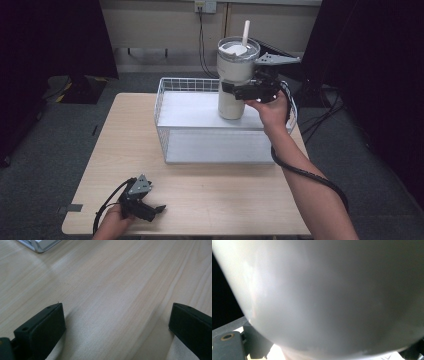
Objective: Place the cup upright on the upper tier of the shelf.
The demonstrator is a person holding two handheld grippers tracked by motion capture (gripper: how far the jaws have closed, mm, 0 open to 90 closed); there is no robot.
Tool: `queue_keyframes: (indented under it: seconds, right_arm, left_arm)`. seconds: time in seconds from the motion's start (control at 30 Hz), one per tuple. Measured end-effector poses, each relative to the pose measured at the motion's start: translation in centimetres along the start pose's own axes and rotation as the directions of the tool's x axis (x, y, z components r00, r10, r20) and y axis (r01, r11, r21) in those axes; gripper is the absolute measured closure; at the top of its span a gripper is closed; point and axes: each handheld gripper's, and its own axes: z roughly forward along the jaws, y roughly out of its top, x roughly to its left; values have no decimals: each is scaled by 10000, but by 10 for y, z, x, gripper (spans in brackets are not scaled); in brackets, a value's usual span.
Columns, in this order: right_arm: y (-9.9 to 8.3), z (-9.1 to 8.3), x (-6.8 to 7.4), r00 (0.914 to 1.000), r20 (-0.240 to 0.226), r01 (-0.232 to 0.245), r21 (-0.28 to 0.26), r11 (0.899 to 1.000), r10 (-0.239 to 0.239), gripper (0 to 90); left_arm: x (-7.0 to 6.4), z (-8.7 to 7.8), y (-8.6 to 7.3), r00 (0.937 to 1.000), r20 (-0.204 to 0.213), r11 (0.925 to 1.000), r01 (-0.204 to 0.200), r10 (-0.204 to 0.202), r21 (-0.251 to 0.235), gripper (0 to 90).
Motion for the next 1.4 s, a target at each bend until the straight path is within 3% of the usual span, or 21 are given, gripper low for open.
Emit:
queue_keyframes:
  seconds: [0.27, 0.77, 1.4]
  right_arm:
    - [-8, 4, -6, 9994, 180, -280, 17, 9996, 280, 97]
    - [-13, 3, -2, 9993, 259, 287, -5, 9996, -287, 92]
    - [-18, 2, 0, 9986, 417, 323, -237, 9992, -313, 90]
  left_arm:
    - [0, 0, 0, 10000, -1, 10000, -3, 3, 0, 0]
    - [0, 0, 0, 10000, -5, 10000, -3, 3, 2, 0]
    - [0, 0, 0, 10000, -4, 10000, -1, 1, 0, 0]
